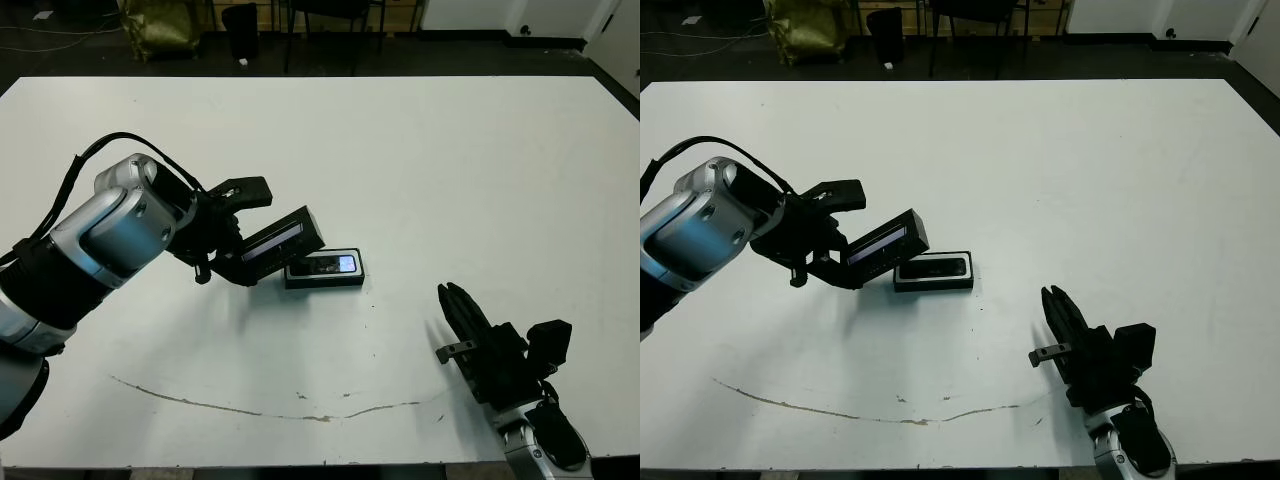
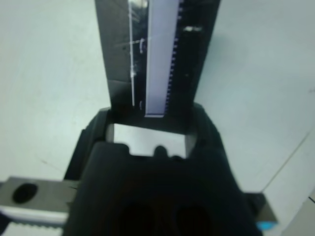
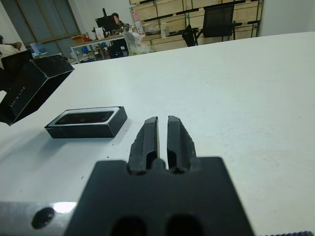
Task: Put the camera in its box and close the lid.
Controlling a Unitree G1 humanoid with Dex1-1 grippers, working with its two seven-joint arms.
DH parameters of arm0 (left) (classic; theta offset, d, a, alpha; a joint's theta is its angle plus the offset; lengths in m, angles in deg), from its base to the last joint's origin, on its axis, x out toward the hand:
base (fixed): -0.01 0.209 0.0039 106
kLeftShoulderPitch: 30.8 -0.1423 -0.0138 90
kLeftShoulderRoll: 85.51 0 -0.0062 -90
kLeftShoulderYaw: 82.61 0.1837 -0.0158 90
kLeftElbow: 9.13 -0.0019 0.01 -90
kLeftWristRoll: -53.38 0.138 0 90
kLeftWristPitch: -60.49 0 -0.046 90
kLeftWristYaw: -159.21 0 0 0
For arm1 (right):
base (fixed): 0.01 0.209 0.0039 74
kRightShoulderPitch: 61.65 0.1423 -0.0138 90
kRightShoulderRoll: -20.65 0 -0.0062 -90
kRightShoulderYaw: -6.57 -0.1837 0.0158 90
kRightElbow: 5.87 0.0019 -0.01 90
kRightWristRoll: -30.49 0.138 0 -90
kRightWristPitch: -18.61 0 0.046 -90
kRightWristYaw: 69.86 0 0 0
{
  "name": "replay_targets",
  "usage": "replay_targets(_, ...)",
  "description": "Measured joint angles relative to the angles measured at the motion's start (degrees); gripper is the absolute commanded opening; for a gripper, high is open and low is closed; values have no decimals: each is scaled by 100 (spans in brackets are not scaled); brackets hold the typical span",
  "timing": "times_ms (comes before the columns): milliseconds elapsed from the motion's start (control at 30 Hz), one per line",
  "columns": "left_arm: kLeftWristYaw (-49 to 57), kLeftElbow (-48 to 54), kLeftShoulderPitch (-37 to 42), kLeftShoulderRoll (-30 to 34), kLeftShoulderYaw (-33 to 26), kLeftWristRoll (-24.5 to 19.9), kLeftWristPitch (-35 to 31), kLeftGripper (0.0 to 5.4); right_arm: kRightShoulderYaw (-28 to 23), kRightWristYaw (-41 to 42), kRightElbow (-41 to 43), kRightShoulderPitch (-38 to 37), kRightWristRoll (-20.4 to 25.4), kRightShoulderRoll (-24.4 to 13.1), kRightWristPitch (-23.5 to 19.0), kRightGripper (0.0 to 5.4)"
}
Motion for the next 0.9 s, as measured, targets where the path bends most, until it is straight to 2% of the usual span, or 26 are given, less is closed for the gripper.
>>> replay_targets(433, -202, -966, 222, -452, 259, 17, 594, 190, 19, 10, -6, -22, 42, 64, 39, 0)
replay_targets(667, -213, -1180, 227, -578, 346, 148, 736, 190, 69, -56, 101, -117, 50, 89, 3, 0)
replay_targets(900, -208, -1266, 228, -685, 364, 278, 787, 190, 69, 24, 4, -118, 97, 132, 155, 0)
